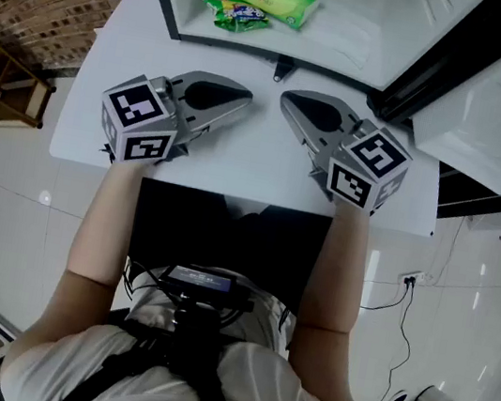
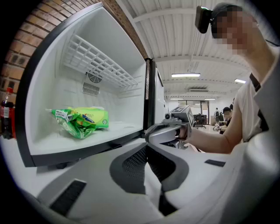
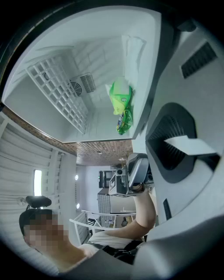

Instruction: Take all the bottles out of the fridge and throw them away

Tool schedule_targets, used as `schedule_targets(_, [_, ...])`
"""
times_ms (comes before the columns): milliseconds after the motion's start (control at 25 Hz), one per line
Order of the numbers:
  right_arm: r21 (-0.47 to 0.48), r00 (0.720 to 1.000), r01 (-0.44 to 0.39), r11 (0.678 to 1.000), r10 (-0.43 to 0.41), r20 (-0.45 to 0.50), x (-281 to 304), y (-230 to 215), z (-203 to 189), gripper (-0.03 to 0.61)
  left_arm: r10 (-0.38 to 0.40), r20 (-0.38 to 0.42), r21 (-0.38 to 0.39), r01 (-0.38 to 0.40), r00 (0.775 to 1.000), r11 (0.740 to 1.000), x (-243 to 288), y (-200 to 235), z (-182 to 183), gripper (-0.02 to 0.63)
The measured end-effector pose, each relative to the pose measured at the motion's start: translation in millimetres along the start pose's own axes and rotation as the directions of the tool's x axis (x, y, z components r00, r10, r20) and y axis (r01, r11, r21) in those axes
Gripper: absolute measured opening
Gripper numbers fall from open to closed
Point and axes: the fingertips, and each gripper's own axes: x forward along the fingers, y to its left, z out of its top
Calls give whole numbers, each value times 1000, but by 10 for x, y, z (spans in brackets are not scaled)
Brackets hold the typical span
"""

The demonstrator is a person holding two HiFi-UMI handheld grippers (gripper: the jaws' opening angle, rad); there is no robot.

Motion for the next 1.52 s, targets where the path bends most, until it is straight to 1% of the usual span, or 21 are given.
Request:
schedule_targets(240, [41, 1000, 4, 999, -3, -13, -38, 123, -93, 0, -11, -16, -28, 10, 1000, 1000, -58, -111, -89, 11])
schedule_targets(520, [42, 1000, 4, 999, -3, -18, 0, 118, -126, 0, -12, -19, -37, 11, 1000, 999, -79, -91, -120, 11])
schedule_targets(600, [41, 1000, 4, 999, -3, -23, 17, 105, -132, 0, -1, -11, -43, 0, 1000, 999, -93, -74, -120, 11])
schedule_targets(800, [35, 1000, 3, 999, -3, -12, 10, 65, -91, 0, 6, -17, -31, -7, 1000, 999, -62, -31, -82, 11])
schedule_targets(880, [28, 1000, 18, 999, -18, -6, -15, 25, -80, 0, 3, -17, -32, -4, 1000, 999, -28, -46, -86, 11])
schedule_targets(920, [25, 1000, 31, 999, -31, 0, -9, -7, -70, 24, 3, -17, -33, -4, 1000, 999, -21, -48, -88, 11])
schedule_targets(1040, [12, 999, 47, 999, -47, 28, 45, -36, -18, 28, 1, -20, -37, -2, 1000, 999, -20, -48, -103, 11])
schedule_targets(1120, [-38, 996, 65, 997, -63, 62, 66, -19, 69, 28, -4, -21, -40, 3, 1000, 999, -16, -53, -114, 11])
schedule_targets(1160, [-80, 993, 91, 993, -85, 81, 69, -30, 130, 29, -5, -22, -39, 4, 1000, 999, -13, -55, -118, 11])
schedule_targets(1240, [-180, 984, 163, 970, -148, 96, 67, -101, 256, 28, -5, -17, -37, 5, 1000, 999, 1, -66, -111, 11])
schedule_targets(1280, [-235, 980, 197, 952, -181, 87, 71, -148, 313, 29, -4, -12, -39, 3, 1000, 999, 11, -72, -102, 11])
schedule_targets(1360, [-350, 969, 246, 904, -244, 51, 116, -228, 421, 28, -4, -15, -40, 3, 1000, 999, 13, -73, -87, 11])
schedule_targets(1440, [-450, 955, 271, 851, -295, 18, 201, -276, 492, 29, -14, -41, -32, 13, 999, 999, -19, -68, -98, 11])
schedule_targets(1520, [-535, 949, 254, 806, -313, -20, 278, -315, 521, 29, -21, -50, -27, 20, 999, 999, 0, -84, -103, 11])
